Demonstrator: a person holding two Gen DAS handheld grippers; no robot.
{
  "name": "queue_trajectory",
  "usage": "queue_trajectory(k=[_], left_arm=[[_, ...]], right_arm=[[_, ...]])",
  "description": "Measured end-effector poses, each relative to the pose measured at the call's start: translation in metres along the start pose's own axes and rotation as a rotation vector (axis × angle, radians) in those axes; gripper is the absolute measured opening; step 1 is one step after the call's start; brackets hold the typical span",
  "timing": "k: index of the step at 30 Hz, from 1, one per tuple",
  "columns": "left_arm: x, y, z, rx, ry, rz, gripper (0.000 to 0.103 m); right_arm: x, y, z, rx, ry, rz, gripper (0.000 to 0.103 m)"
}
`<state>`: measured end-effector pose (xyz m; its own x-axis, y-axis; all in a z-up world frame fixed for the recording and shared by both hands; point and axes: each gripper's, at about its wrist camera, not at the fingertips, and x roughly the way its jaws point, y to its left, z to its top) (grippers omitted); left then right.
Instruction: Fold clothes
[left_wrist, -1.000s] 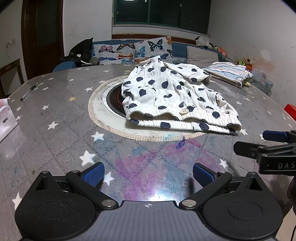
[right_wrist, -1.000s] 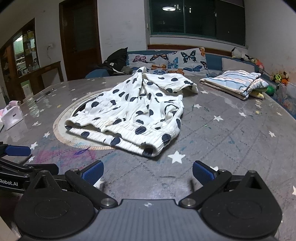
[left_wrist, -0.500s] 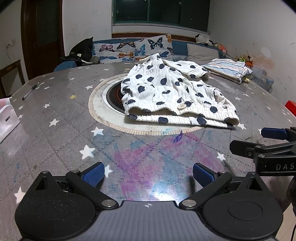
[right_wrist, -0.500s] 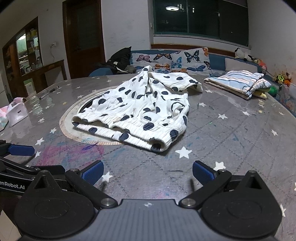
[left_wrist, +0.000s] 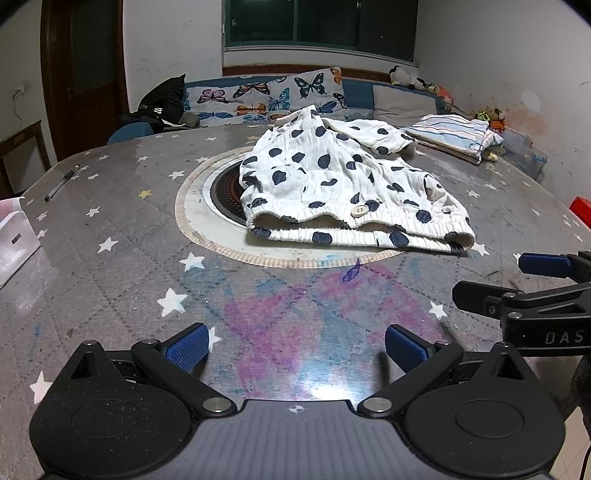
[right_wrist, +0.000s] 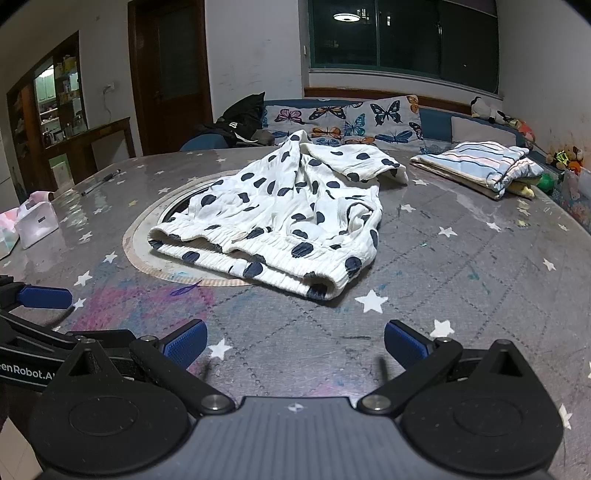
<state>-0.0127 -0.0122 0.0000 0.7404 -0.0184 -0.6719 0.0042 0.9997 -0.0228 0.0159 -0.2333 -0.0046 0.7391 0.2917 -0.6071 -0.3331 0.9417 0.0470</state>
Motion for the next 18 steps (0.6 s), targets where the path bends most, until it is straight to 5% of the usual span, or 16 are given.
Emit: queue_trajectory(k=[18], left_arm=[[0.0061,-0.0006,0.0051,0.0,0.011,0.001,0.103]], right_arm=[[0.0048,-0.0032,0.0046,0.008,0.007,-0.005,0.103]])
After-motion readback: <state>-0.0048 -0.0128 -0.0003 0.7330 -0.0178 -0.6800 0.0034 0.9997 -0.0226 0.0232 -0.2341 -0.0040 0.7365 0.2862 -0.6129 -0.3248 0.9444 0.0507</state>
